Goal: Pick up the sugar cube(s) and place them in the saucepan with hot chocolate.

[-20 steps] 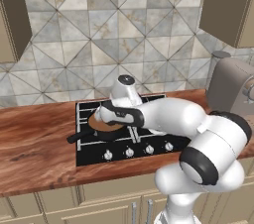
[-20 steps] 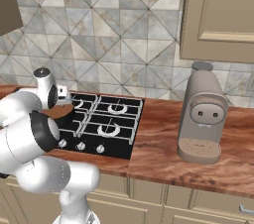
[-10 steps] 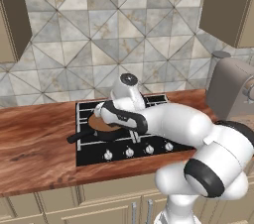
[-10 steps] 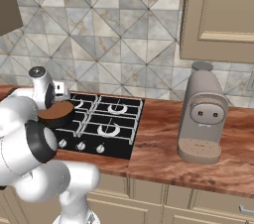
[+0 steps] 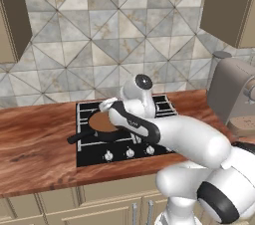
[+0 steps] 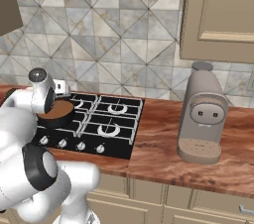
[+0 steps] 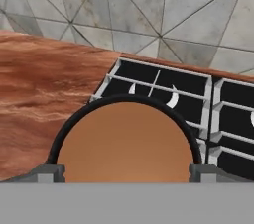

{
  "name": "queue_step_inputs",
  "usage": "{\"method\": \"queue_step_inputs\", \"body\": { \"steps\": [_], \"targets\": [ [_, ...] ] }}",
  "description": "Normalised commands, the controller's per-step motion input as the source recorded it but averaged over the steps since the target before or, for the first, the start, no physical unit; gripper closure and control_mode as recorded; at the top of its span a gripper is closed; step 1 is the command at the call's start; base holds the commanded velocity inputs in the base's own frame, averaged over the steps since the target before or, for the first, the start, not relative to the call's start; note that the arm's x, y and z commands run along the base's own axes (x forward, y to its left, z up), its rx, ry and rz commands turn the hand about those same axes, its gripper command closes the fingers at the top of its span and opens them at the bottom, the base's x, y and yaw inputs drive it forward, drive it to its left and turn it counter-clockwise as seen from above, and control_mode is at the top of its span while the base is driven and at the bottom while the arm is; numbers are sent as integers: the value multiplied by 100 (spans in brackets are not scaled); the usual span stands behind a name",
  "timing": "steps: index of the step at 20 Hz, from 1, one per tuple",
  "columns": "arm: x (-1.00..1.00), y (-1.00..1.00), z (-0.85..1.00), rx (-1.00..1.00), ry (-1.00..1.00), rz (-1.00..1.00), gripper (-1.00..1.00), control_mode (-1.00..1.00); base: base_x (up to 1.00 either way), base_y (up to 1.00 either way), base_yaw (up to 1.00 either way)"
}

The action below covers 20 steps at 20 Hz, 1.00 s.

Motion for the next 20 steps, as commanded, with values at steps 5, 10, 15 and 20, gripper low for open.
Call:
{"method": "queue_step_inputs", "body": {
  "steps": [5, 10, 15, 20],
  "targets": [
    [-11, -47, 60, 9, -10, 1, -100, -100, 0, 0, 0],
    [28, -33, 98, -3, 12, 1, -100, -100, 0, 0, 0],
    [-12, -27, 63, 0, 10, 0, -100, -100, 0, 0, 0],
    [-99, -22, -3, 7, -19, 0, -100, -100, 0, 0, 0]
  ]
}}
